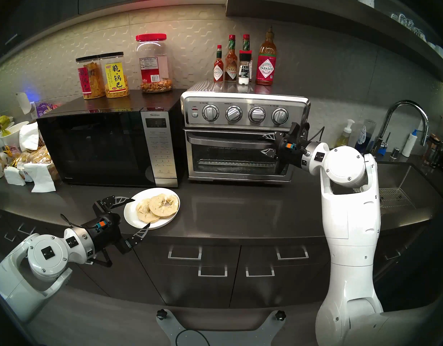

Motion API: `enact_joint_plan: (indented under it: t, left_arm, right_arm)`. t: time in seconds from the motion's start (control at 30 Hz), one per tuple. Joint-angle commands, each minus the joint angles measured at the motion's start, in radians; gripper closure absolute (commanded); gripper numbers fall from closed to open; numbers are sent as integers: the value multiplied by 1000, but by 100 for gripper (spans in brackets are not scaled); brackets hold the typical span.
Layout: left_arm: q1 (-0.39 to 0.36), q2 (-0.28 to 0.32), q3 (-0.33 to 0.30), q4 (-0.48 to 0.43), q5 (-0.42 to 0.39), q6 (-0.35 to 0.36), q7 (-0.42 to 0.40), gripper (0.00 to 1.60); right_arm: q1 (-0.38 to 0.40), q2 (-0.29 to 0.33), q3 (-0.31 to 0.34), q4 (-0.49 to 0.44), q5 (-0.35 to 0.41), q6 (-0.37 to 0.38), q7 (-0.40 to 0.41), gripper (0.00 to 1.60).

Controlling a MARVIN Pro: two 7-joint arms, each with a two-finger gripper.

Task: Open the oven and place the bagel inside on the rack

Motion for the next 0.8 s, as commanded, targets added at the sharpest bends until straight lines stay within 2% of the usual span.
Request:
enact_joint_plan:
  t: [0.0,0.5,0.77]
  left_arm:
    - [-3,2,-10,-10,1,-4,-1,0]
    - [-3,2,-9,-10,1,-4,-1,0]
    - [-3,2,-9,-10,1,-4,-1,0]
  right_arm:
    - [-91,-54,-61,-56,20,-13,-1,160]
    - [-247,-54,-45,-139,5,-54,-34,160]
    - [-320,-53,-29,-161,-16,-113,-79,160]
